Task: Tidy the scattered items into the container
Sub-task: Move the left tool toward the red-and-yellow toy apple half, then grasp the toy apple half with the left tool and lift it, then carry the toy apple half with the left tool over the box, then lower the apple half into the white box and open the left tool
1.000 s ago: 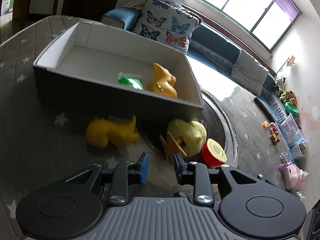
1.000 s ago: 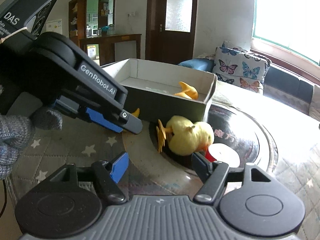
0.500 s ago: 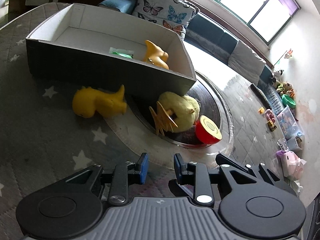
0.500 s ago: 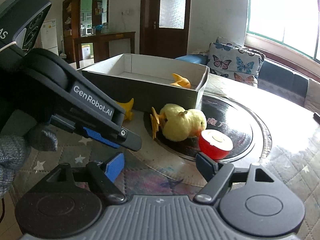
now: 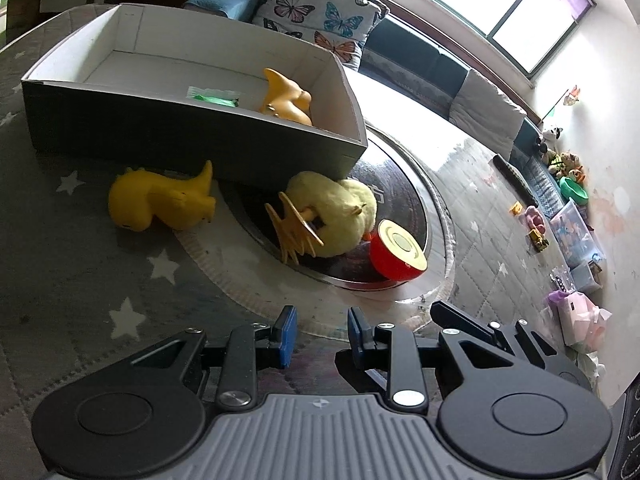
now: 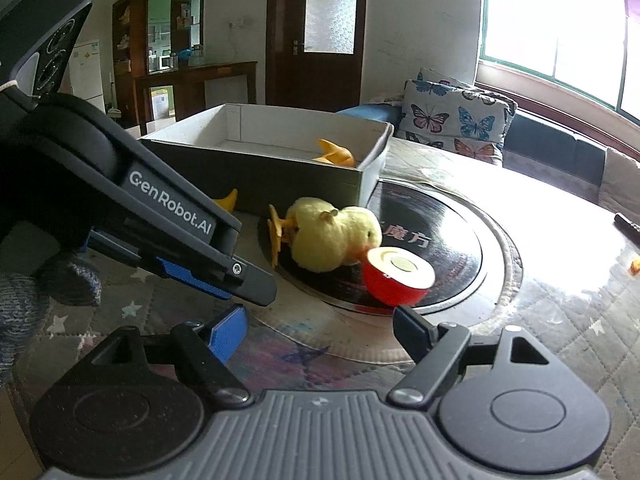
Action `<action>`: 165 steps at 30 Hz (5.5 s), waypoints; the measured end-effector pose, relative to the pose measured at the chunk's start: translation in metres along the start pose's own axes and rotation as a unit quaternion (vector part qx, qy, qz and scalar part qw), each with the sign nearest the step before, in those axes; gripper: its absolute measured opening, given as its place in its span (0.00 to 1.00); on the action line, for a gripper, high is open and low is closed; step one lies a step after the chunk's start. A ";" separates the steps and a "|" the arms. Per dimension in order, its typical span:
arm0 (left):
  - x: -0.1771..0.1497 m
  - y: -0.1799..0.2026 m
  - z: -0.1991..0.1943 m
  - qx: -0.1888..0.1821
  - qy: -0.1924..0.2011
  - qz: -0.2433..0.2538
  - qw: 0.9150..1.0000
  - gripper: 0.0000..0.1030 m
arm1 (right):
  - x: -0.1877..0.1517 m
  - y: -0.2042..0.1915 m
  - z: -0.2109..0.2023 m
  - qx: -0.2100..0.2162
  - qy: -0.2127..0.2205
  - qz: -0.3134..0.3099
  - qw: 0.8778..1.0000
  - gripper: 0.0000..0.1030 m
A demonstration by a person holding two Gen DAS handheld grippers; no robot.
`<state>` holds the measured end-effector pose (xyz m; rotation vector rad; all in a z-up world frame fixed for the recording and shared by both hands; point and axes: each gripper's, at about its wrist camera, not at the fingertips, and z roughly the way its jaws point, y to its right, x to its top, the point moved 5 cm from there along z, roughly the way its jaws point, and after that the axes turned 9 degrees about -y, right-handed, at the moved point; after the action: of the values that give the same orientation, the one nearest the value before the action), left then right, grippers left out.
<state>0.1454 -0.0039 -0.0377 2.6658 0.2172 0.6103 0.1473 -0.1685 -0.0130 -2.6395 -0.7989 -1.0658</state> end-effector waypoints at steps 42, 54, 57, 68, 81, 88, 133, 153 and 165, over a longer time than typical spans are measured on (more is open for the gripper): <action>0.028 0.010 0.022 -0.024 -0.008 -0.022 0.999 0.30 | 0.027 0.061 0.052 0.037 -0.015 0.057 0.998 0.66; 0.027 0.008 0.010 -0.033 0.000 -0.022 0.999 0.31 | 0.021 0.051 0.042 0.048 -0.016 0.047 0.998 0.52; 0.022 0.011 0.007 -0.044 -0.003 -0.014 0.999 0.32 | 0.016 0.039 0.031 0.057 -0.014 0.030 0.998 0.52; 0.002 -0.001 0.003 -0.066 -0.026 -0.022 0.997 0.32 | -0.004 -0.006 0.006 0.102 -0.002 -0.013 0.995 0.52; -0.011 -0.015 0.003 -0.076 -0.029 -0.035 0.996 0.31 | -0.014 -0.029 0.005 0.097 -0.005 -0.035 0.995 0.53; -0.013 -0.016 0.002 -0.079 -0.025 -0.039 0.996 0.31 | -0.021 -0.030 -0.004 0.083 -0.008 -0.041 0.996 0.52; 0.179 -0.096 0.016 -0.063 0.050 -0.099 0.992 0.27 | 0.158 -0.032 0.128 0.101 0.006 -0.051 0.994 0.52; 0.164 -0.086 -0.013 -0.061 0.077 -0.090 0.991 0.30 | 0.150 -0.027 0.095 0.083 0.031 -0.052 0.995 0.53; 0.131 -0.066 -0.036 -0.050 0.085 -0.066 0.993 0.30 | 0.126 -0.035 0.060 0.074 0.041 -0.059 0.995 0.62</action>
<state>0.2425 0.0993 0.0150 2.4824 0.3963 0.7847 0.2389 -0.0657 0.0289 -2.4354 -0.9871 -1.0902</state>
